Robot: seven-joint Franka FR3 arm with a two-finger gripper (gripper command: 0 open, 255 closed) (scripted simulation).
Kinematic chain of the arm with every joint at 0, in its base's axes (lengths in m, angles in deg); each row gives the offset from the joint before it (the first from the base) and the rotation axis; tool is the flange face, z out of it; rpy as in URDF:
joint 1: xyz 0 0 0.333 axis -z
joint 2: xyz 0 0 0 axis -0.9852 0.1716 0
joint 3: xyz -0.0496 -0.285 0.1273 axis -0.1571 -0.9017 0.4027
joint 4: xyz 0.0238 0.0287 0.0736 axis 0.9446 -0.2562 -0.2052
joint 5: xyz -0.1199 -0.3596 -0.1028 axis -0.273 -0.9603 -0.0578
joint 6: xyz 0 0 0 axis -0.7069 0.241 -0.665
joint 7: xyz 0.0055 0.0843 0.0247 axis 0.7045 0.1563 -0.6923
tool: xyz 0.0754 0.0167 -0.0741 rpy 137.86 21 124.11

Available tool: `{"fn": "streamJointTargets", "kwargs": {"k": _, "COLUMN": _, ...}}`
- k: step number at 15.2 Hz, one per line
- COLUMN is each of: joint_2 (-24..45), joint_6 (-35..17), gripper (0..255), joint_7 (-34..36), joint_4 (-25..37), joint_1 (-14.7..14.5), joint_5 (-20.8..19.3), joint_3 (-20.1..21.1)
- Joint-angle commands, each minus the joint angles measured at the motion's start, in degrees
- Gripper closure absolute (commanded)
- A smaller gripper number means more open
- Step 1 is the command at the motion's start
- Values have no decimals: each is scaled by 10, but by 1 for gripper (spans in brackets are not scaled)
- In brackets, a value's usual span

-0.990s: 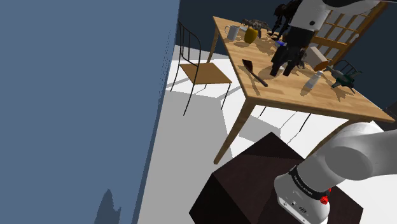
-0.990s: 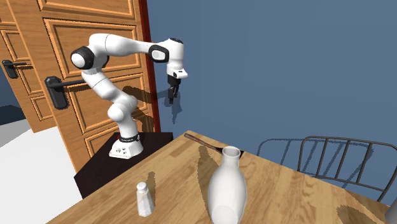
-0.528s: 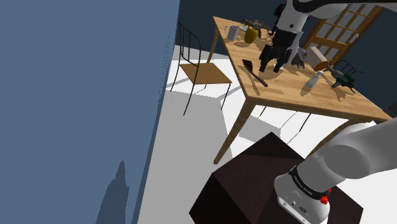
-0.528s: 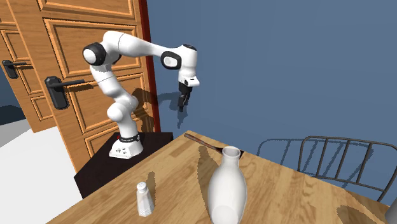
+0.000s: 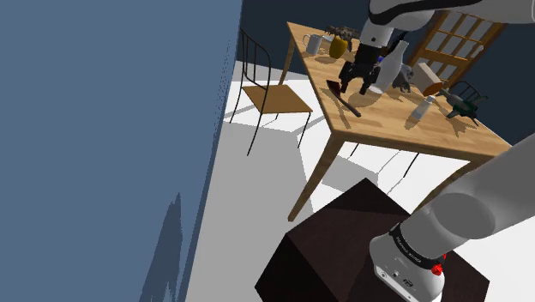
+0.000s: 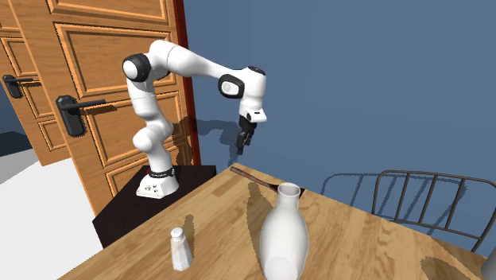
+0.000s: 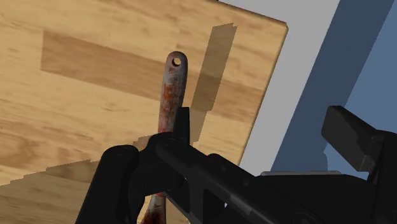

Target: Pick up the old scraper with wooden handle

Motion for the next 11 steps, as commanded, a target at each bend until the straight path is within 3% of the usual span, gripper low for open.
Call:
{"fn": "streamJointTargets", "kwargs": {"k": 1, "joint_2": 43, "joint_6": -7, "gripper": 0, "joint_7": 2, "joint_4": 33, "joint_1": 6, "joint_5": 2, "joint_3": -7}}
{"fn": "streamJointTargets", "kwargs": {"k": 11, "joint_2": 238, "joint_6": 3, "gripper": 0, "joint_7": 1, "joint_4": 225, "joint_1": 51, "joint_5": 24, "joint_3": -41}}
